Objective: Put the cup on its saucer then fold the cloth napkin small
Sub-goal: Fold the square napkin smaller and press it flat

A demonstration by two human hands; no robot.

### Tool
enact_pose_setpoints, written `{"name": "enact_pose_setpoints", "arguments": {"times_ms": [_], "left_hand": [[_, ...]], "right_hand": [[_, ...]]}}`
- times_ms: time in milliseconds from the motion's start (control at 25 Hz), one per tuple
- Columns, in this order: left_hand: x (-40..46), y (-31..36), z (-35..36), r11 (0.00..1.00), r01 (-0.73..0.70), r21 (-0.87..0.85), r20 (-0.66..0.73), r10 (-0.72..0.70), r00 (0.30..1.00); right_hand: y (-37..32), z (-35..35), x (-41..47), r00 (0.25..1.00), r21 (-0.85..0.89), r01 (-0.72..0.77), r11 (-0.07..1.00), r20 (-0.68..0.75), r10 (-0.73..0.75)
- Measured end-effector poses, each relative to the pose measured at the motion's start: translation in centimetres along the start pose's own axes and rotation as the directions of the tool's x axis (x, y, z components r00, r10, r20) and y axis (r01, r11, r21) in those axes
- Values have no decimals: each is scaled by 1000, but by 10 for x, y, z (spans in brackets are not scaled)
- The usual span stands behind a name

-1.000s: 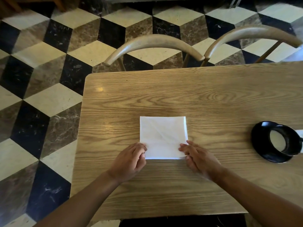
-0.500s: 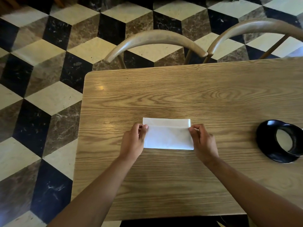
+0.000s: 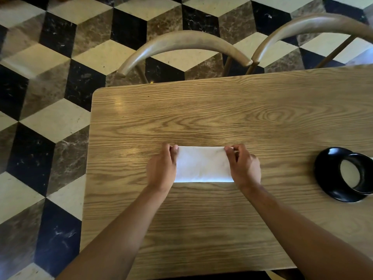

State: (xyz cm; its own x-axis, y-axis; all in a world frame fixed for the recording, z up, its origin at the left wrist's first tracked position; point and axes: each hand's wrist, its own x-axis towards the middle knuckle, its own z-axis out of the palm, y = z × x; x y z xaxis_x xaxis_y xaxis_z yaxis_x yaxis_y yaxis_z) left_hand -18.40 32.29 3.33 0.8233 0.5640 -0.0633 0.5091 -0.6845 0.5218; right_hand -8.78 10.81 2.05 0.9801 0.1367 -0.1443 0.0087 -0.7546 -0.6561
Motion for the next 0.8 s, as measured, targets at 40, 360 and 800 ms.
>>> {"name": "enact_pose_setpoints", "arguments": {"times_ms": [40,360,800], "left_hand": [[0,-1,0,1000,-17,23,-11,17,1000],[2,0,2,991,-54,126,-45,60,997],[-8,-13,5,966,-206,158,-187,234,954]], "right_hand": [[0,1,1,1000,-27,-3,1000,-4,3],[-2,6,-3,996,-90,-59,994,-78,52],[-34,6,-9,960,111,70,991,-278,-37]]}}
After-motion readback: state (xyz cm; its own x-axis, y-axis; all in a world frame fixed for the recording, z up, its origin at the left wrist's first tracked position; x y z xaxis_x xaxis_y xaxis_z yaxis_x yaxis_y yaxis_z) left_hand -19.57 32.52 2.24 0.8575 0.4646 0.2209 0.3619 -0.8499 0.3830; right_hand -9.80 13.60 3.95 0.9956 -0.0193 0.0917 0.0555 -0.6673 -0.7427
